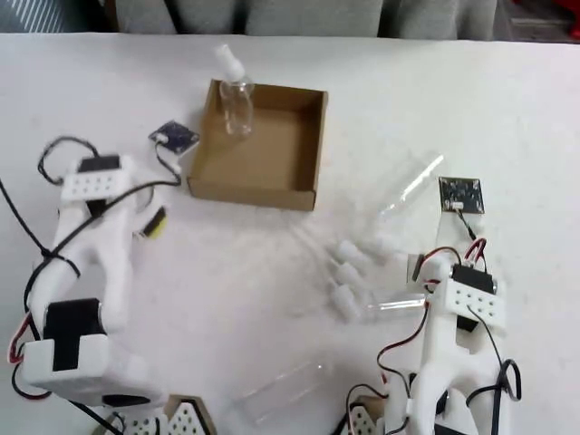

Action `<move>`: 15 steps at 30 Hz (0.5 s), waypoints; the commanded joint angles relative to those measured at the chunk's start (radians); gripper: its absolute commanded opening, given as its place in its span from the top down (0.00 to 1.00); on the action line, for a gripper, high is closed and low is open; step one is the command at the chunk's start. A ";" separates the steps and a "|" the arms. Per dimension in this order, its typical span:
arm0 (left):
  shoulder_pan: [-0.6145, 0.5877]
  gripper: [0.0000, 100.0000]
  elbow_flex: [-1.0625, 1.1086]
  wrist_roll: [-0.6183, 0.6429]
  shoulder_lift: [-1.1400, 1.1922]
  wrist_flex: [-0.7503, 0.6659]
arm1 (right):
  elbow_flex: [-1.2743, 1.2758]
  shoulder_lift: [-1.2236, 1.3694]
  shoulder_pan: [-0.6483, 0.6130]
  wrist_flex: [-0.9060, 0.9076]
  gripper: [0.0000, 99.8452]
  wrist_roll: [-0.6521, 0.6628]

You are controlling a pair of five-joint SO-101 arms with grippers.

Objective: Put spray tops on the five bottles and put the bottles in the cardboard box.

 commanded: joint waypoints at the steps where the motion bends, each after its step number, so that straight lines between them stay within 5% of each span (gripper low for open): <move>1: -0.031 0.95 -0.278 -0.330 -0.012 0.230 | -0.005 -0.018 -0.008 -0.016 0.98 0.011; 10: -0.085 0.77 -0.376 -0.598 -0.002 0.245 | -0.005 -0.018 -0.007 -0.016 0.98 0.011; 15: -0.147 0.77 -0.302 -0.835 -0.002 0.236 | -0.005 -0.018 -0.007 -0.016 0.98 0.011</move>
